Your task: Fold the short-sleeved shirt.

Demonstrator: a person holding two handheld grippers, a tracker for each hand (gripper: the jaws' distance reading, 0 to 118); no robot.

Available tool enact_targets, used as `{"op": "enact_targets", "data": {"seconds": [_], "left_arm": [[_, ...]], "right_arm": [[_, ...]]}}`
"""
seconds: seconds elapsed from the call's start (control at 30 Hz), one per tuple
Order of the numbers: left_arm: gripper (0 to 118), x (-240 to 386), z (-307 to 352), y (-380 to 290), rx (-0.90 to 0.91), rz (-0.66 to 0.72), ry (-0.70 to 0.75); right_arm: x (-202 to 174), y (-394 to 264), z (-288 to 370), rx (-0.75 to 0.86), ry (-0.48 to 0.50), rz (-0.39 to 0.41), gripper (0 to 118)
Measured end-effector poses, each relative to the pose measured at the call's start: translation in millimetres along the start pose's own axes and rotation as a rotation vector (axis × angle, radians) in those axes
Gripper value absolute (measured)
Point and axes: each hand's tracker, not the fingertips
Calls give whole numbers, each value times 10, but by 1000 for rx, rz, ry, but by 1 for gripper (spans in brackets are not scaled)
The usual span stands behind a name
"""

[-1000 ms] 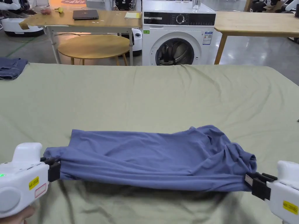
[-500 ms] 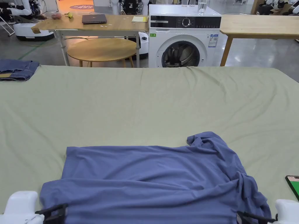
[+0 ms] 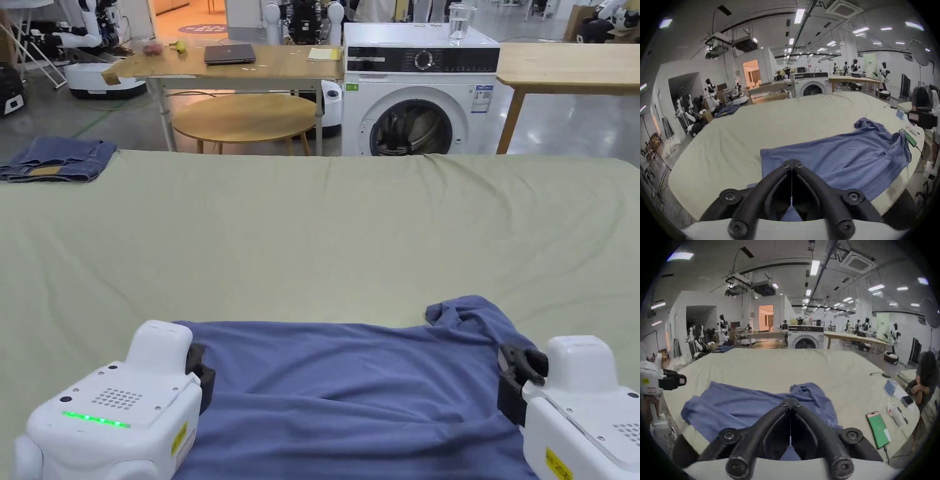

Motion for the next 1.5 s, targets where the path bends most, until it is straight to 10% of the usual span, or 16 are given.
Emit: {"op": "enact_targets", "data": {"seconds": [0.3, 0.4, 0.5, 0.77, 0.83, 0.9, 0.93, 1.07, 1.23, 1.5], "left_arm": [[0, -550, -708, -71, -154, 119, 26], [102, -713, -1231, 61, -219, 100, 31], [117, -790, -1744, 168, -239, 55, 65], [99, -528, -2274, 356, -430, -14, 80], [84, -532, -2145, 457, -424, -40, 41], [30, -421, -1952, 546, -387, -54, 19], [1, -492, -2072, 503, -401, -59, -5], [1, -475, -1987, 525, -371, -56, 0], [1, -510, -1771, 595, -313, -46, 15], [1, -549, -788, 719, -98, 11, -22]], "right_arm": [[136, -78, -305, -57, -33, 9, 0], [207, -42, -444, -77, -42, 10, 0], [337, 20, -603, -103, -66, 12, 0], [979, 337, -1361, -273, -143, 16, 6], [1129, 415, -1680, -352, -137, -3, 63], [1231, 416, -2005, -431, -110, -23, 111], [1257, 404, -2184, -472, -99, -25, 115], [1244, 179, -2602, -617, -121, 45, 110], [1326, 194, -2378, -580, 23, -136, 0], [1078, 720, -1013, -235, 79, -4, 0]]}}
